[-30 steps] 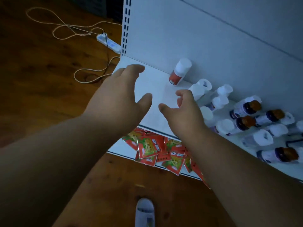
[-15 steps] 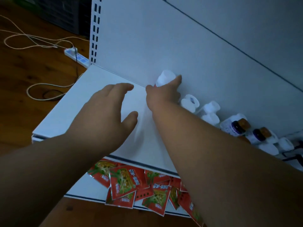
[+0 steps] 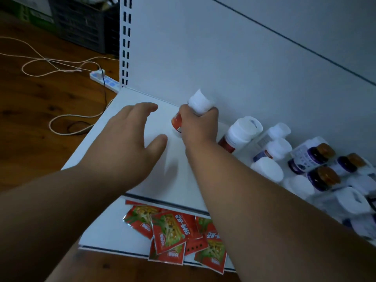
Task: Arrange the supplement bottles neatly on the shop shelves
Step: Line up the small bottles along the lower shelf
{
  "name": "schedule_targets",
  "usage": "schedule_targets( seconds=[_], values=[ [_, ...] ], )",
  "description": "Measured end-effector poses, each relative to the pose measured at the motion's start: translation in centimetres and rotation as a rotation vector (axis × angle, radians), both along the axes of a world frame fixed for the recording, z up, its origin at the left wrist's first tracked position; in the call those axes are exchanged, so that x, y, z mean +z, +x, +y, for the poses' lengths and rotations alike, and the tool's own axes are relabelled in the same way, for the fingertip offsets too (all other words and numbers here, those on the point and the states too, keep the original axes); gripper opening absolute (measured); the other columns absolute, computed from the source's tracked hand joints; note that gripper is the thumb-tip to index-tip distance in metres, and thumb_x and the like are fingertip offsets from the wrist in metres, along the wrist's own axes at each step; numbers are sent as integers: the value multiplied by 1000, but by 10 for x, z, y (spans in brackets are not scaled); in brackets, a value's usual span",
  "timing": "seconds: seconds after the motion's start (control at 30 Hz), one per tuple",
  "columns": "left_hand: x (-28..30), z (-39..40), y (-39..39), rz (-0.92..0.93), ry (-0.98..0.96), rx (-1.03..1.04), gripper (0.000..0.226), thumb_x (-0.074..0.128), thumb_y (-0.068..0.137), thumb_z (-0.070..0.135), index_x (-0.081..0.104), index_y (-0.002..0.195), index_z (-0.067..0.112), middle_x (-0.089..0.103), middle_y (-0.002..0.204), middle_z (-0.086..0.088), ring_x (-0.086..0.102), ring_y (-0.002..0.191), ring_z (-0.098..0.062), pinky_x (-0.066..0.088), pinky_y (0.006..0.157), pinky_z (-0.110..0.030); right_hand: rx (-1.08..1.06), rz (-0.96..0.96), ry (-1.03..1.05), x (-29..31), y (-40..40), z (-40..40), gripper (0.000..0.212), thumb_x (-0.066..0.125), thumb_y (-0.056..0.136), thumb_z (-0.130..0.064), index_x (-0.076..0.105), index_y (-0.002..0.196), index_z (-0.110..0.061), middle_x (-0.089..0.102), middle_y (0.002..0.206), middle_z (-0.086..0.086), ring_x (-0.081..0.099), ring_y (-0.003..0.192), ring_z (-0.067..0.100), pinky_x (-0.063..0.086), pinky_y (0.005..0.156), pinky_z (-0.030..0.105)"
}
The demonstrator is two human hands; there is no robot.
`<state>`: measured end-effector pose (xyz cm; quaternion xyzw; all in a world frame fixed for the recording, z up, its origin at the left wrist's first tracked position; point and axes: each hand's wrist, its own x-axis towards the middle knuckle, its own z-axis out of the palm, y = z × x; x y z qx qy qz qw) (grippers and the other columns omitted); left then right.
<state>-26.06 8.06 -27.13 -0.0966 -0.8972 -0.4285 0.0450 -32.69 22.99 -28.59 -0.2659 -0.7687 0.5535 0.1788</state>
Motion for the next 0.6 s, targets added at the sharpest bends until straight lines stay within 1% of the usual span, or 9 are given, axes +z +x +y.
schedule_targets(
  seconds=[0.07, 0.1, 0.17, 0.27, 0.37, 0.4, 0.47, 0.53, 0.6],
  values=[
    [4, -1, 6, -45, 64, 0, 56, 51, 93, 47, 33, 146, 35, 38, 151, 6, 43, 128, -12, 44, 101, -40, 75, 2, -102, 12, 15, -11, 47, 67, 83, -27, 46, 125, -21, 62, 101, -5, 63, 88, 6, 57, 81, 30],
    [8, -4, 12, -78, 99, 9, 55, 45, 94, 52, 33, 145, 37, 37, 151, 6, 43, 126, -11, 43, 99, -39, 133, -14, -185, 22, 22, -19, 51, 66, 82, -30, 46, 127, -22, 62, 107, -1, 63, 95, 16, 56, 85, 38],
    [17, -13, 28, -143, 148, 38, 64, 32, 87, 63, 32, 145, 38, 36, 151, 7, 42, 129, -14, 42, 98, -40, 253, -78, -396, 37, 37, -36, 57, 64, 73, -36, 50, 126, -21, 64, 110, 7, 65, 99, 27, 56, 89, 47],
    [39, -35, 76, -229, 188, 65, 72, 26, 80, 68, 32, 145, 38, 37, 148, 7, 41, 131, -17, 43, 101, -44, 339, -216, -799, 58, 89, -55, 67, 65, 68, -40, 53, 130, -17, 65, 110, 14, 66, 98, 30, 55, 87, 47],
    [76, -61, 130, -299, 201, 73, 74, 25, 80, 69, 34, 146, 36, 38, 148, 9, 39, 129, -8, 40, 97, -35, 333, -258, -1077, 77, 154, -64, 65, 70, 80, -49, 54, 132, -16, 65, 99, 15, 68, 84, 27, 55, 79, 45],
    [93, -67, 143, -312, 193, 71, 73, 25, 80, 69, 34, 145, 36, 38, 148, 9, 38, 127, -5, 37, 95, -32, 317, -273, -1128, 91, 174, -69, 63, 70, 81, -55, 56, 129, -17, 66, 96, 14, 68, 81, 26, 55, 80, 45],
    [135, -74, 161, -327, 183, 64, 71, 25, 81, 67, 34, 145, 35, 38, 149, 8, 39, 125, -4, 34, 92, -28, 282, -294, -1134, 129, 206, -75, 69, 71, 76, -65, 57, 126, -19, 66, 100, 13, 68, 83, 26, 55, 82, 45],
    [178, -76, 175, -308, 182, 43, 70, 25, 84, 66, 35, 145, 33, 39, 147, 8, 40, 127, -6, 34, 91, -26, 263, -289, -1081, 174, 233, -79, 73, 72, 73, -66, 58, 125, -17, 65, 103, 14, 68, 84, 27, 56, 79, 44],
    [222, -82, 201, -307, 172, -2, 66, 26, 91, 68, 36, 145, 31, 41, 145, 9, 40, 130, -7, 38, 99, -28, 251, -265, -1050, 223, 270, -88, 70, 70, 76, -63, 58, 123, -13, 64, 101, 14, 67, 83, 27, 57, 81, 46]
  ],
)
